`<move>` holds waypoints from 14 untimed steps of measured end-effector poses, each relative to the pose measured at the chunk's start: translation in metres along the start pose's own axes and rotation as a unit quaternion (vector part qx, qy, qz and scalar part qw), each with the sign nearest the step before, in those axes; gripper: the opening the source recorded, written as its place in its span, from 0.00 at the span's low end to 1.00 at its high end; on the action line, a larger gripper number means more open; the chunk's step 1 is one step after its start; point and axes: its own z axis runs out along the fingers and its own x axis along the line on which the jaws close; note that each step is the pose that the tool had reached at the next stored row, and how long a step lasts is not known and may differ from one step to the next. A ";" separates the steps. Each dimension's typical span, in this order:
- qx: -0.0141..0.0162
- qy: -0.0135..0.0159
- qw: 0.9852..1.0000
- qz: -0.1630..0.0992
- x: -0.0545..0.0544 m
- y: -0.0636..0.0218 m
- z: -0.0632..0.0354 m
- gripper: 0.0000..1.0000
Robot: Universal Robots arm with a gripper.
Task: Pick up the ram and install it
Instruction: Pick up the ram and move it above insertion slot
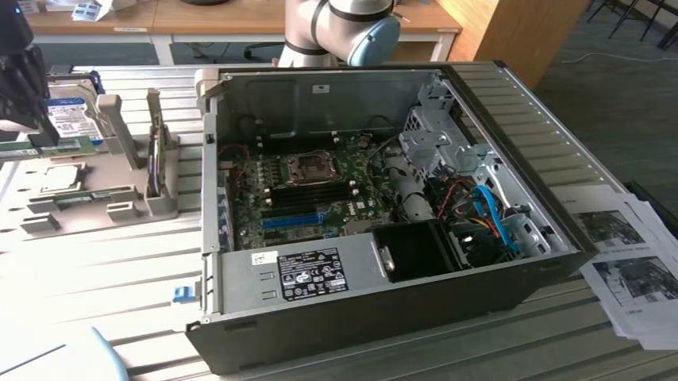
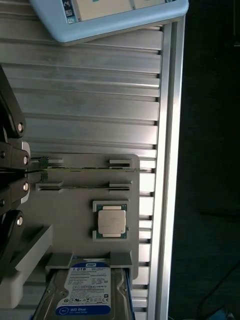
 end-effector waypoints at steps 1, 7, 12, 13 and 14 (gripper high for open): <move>0.000 0.000 1.000 0.000 0.000 0.0001 -0.0012 0.11; 0.000 0.000 1.000 0.000 0.000 0.0004 -0.0080 0.11; 0.000 0.000 1.000 0.000 0.000 0.0007 -0.0158 0.11; 0.000 0.000 1.000 0.000 0.000 0.0008 -0.0174 0.11; 0.000 0.000 1.000 0.000 0.000 0.0009 -0.0189 0.11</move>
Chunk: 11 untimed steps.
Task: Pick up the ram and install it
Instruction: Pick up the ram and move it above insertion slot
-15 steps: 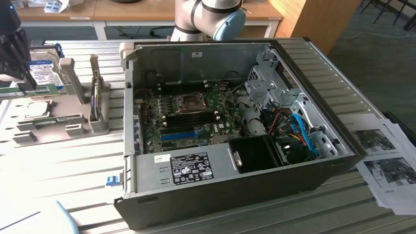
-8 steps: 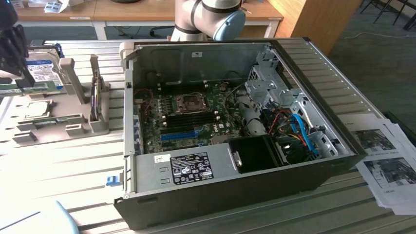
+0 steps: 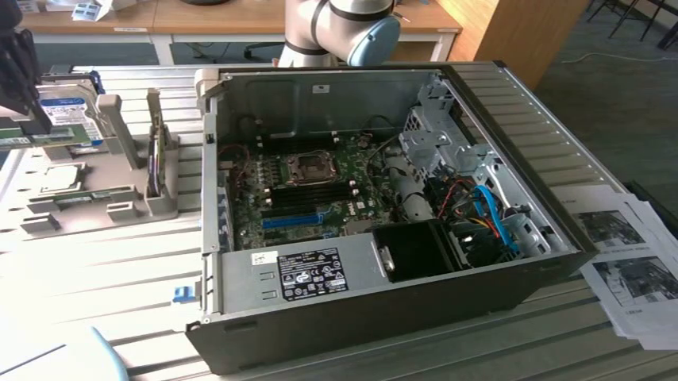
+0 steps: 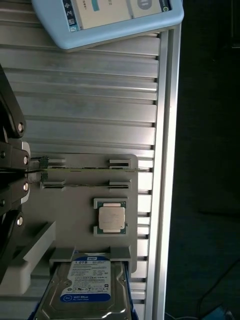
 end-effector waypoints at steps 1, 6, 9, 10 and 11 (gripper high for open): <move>0.000 0.000 1.000 0.000 0.000 0.0001 -0.0014 0.11; 0.000 0.000 1.000 0.000 0.000 0.0004 -0.0083 0.11; 0.000 0.000 1.000 0.000 0.000 0.0006 -0.0121 0.11; 0.000 0.000 1.000 0.000 0.000 0.0006 -0.0133 0.11; 0.000 0.000 1.000 0.000 0.000 0.0007 -0.0146 0.11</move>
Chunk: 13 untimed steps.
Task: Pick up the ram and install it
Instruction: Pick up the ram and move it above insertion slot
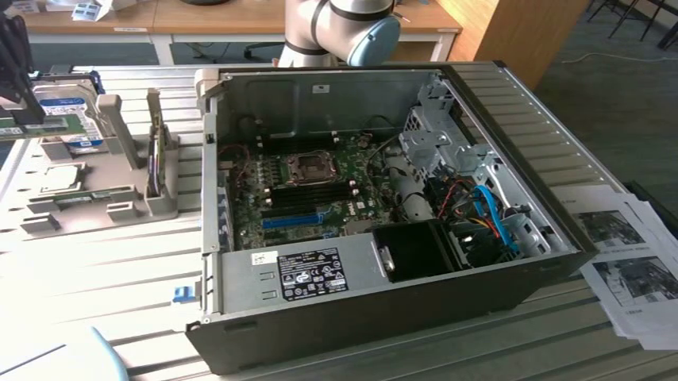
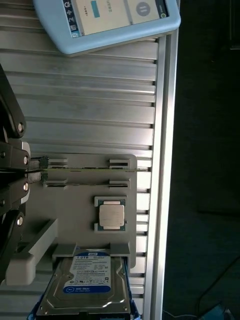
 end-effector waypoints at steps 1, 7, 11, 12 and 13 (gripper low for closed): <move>0.000 0.000 1.000 0.000 0.000 0.0001 -0.0012 0.11; 0.000 0.000 1.000 0.000 0.000 0.0004 -0.0079 0.11; 0.000 0.000 1.000 0.000 0.000 0.0006 -0.0121 0.11; 0.000 0.000 1.000 0.000 0.000 0.0006 -0.0132 0.11; 0.000 0.000 1.000 0.000 0.000 0.0007 -0.0143 0.11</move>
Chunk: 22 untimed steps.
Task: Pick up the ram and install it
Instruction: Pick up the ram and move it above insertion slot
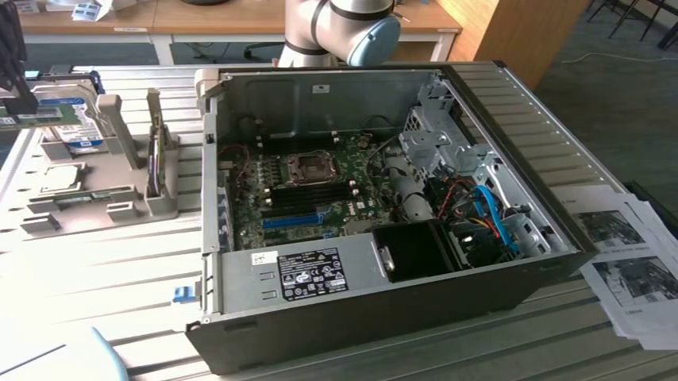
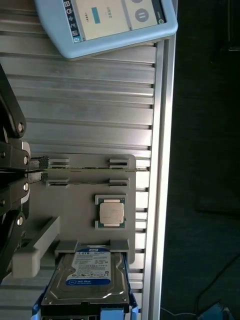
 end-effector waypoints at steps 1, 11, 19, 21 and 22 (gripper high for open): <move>0.000 0.000 1.000 0.000 0.000 0.0001 -0.0012 0.11; 0.000 0.000 1.000 0.000 0.000 0.0006 -0.0117 0.11; 0.000 0.000 1.000 0.000 0.000 0.0006 -0.0126 0.11; 0.000 0.000 1.000 0.000 0.000 0.0006 -0.0128 0.11; 0.000 -0.001 1.000 0.000 0.000 0.0006 -0.0128 0.11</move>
